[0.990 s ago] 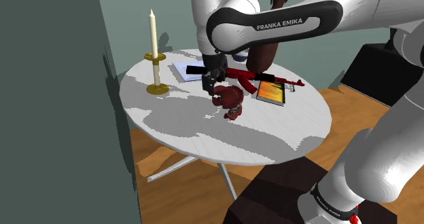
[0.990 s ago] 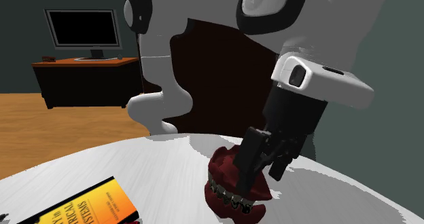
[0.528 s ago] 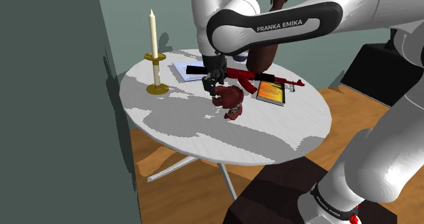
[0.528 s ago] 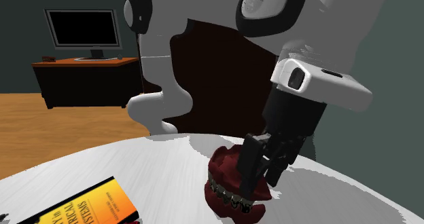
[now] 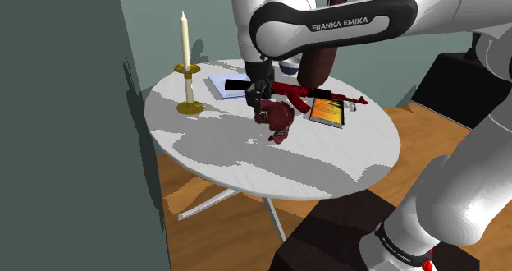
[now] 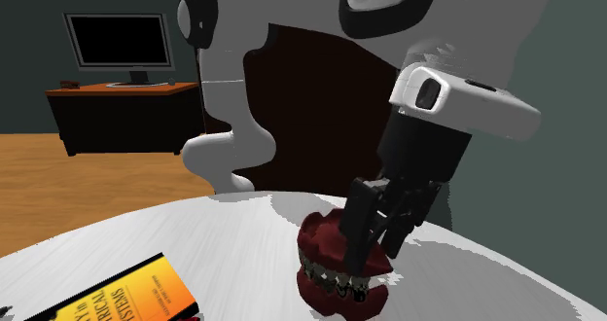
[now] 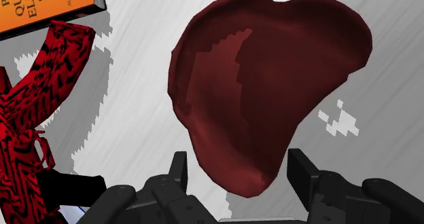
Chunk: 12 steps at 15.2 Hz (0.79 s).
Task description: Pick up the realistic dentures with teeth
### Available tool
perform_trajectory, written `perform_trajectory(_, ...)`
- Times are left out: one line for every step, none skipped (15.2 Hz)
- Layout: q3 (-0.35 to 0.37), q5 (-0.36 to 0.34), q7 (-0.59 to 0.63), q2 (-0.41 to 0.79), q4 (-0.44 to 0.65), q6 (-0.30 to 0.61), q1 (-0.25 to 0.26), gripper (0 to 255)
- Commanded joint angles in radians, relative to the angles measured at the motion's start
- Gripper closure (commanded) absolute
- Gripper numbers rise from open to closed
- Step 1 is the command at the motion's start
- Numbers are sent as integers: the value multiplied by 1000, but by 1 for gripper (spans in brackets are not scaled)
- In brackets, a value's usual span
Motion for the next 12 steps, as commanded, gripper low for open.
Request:
perform_trajectory(0,1,-8,-1,26,-26,0,255)
perform_trajectory(0,2,-11,-2,39,-39,0,255)
perform_trajectory(0,2,-14,-2,52,-52,0,255)
perform_trajectory(0,2,-17,-1,66,-65,0,255)
perform_trajectory(1,2,-20,-1,80,-78,0,255)
perform_trajectory(1,2,-23,0,94,-91,1,255)
perform_trajectory(1,2,-26,1,108,-104,1,255)
perform_trajectory(2,2,-29,2,123,-117,1,255)
perform_trajectory(2,2,-31,3,138,-131,1,255)
perform_trajectory(3,1,-34,5,153,-144,2,255)
perform_trajectory(3,1,-37,7,168,-157,2,255)
perform_trajectory(3,1,-37,7,170,-159,2,255)
